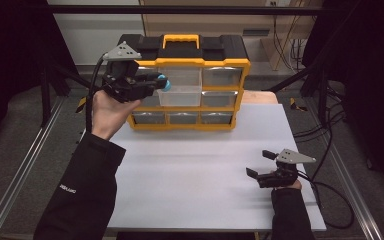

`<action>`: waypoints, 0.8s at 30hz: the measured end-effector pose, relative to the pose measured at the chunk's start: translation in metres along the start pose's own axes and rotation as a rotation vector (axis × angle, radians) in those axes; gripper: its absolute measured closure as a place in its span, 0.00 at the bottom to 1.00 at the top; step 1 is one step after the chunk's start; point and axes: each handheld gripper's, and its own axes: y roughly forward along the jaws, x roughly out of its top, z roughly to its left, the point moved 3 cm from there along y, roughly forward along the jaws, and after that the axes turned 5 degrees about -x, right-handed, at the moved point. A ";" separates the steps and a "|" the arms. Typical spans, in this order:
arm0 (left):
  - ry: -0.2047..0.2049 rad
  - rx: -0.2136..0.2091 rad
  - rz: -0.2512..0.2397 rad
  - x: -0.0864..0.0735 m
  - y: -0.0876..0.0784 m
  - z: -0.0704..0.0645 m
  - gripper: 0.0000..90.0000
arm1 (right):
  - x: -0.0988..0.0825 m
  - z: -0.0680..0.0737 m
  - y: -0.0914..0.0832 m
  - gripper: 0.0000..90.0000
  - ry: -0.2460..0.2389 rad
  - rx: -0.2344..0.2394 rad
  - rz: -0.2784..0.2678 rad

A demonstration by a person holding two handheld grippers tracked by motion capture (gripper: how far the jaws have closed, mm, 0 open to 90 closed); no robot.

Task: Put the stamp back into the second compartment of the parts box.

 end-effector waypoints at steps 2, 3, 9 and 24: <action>0.000 0.005 0.001 0.002 0.002 0.001 0.80 | 0.000 0.000 0.000 0.03 -0.004 -0.001 0.001; 0.003 0.010 0.003 0.003 0.003 0.002 0.80 | 0.000 0.000 0.000 0.03 -0.004 -0.001 0.001; -0.004 0.025 0.001 0.008 0.010 0.007 0.80 | 0.000 0.000 0.000 0.03 -0.001 0.001 0.000; -0.016 0.057 0.016 0.011 0.035 0.021 0.80 | 0.000 0.000 -0.001 0.03 -0.001 0.001 -0.005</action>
